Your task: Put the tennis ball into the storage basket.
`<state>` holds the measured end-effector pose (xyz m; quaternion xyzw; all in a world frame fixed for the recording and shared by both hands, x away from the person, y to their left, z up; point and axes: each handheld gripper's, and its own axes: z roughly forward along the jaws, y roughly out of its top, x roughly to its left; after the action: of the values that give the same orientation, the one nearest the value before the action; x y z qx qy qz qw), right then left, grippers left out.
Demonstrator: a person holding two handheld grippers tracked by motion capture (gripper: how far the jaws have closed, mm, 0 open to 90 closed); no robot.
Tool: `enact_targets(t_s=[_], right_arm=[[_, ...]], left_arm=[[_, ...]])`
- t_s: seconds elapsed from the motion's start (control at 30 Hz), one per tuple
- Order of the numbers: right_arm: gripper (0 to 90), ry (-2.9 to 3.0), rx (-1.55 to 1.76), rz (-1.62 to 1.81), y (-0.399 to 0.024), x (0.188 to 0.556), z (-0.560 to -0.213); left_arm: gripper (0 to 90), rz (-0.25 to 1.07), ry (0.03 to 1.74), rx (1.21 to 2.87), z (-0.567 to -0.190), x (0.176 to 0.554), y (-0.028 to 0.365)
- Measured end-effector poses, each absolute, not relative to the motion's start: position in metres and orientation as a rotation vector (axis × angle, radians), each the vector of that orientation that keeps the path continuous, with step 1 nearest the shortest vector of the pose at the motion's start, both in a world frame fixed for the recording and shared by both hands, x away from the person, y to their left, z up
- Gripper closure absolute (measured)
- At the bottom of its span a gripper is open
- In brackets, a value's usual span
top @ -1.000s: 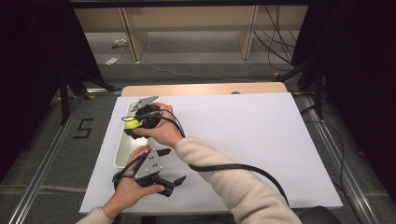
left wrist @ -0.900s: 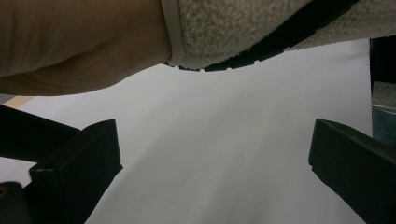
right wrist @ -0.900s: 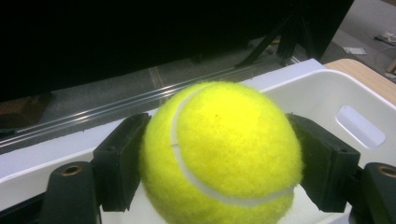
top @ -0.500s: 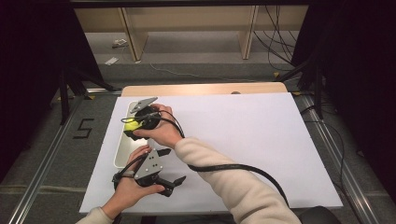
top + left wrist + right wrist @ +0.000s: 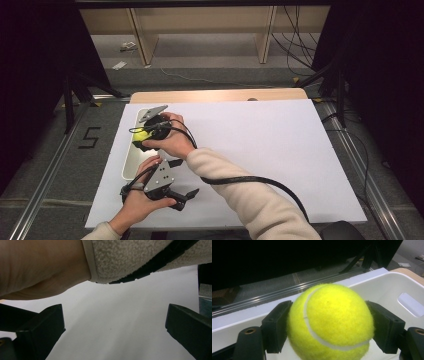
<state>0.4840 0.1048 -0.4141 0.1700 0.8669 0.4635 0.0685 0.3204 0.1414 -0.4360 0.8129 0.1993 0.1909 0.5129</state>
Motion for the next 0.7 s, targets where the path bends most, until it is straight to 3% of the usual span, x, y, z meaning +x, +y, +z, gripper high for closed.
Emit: enact_targets(t_s=[0.7], right_arm=[[18.0,2.585,0.498,1.409,0.0993,0.4862,-0.4056]], left_arm=[[1.7,0.459,0.478,1.956,-0.4361,0.3206,0.1413]])
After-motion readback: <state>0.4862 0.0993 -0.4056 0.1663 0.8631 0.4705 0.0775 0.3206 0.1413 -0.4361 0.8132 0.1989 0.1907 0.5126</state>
